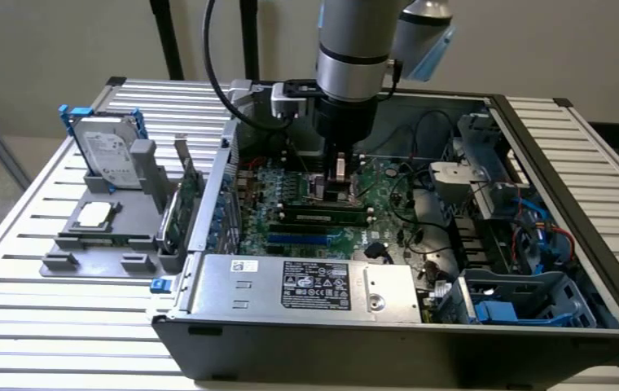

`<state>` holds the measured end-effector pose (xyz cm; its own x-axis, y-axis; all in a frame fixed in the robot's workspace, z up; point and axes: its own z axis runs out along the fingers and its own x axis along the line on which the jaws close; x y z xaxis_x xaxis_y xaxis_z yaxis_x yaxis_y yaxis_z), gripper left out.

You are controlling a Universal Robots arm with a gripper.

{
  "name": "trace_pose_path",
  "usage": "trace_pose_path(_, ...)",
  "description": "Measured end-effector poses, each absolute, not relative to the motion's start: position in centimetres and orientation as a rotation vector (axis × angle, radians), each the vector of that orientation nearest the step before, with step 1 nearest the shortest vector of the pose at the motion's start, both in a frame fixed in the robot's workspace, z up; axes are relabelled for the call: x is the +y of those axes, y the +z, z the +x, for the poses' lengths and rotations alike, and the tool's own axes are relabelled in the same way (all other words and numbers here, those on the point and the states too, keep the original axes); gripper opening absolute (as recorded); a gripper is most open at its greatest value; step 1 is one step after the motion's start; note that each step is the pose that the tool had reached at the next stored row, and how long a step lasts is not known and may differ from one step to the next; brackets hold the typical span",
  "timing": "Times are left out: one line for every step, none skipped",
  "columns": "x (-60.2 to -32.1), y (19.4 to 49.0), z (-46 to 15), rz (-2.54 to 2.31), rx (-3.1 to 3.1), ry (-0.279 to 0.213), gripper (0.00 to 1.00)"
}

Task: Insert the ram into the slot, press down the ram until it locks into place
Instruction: 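Press down the ram until it locks into place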

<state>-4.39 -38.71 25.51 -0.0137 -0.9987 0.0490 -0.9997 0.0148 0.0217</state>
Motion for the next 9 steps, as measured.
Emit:
trace_pose_path(-38.71,25.51,-4.39,2.17,-2.201,0.029,0.11)
trace_pose_path(-38.71,25.51,-4.39,2.17,-2.201,0.029,0.11)
trace_pose_path(-38.71,25.51,-4.39,2.17,-2.201,0.029,0.11)
trace_pose_path(-38.71,25.51,-4.39,2.17,-2.201,0.029,0.11)
trace_pose_path(-38.71,25.51,-4.39,2.17,-2.201,0.029,0.11)
trace_pose_path(-38.71,25.51,-4.39,2.17,-2.201,0.029,0.11)
trace_pose_path(-38.71,25.51,-4.39,2.17,-2.201,0.029,0.11)
trace_pose_path(-38.71,25.51,-4.39,2.17,-2.201,0.029,0.11)
trace_pose_path(-38.71,25.51,-4.39,2.17,-2.201,0.029,0.11)
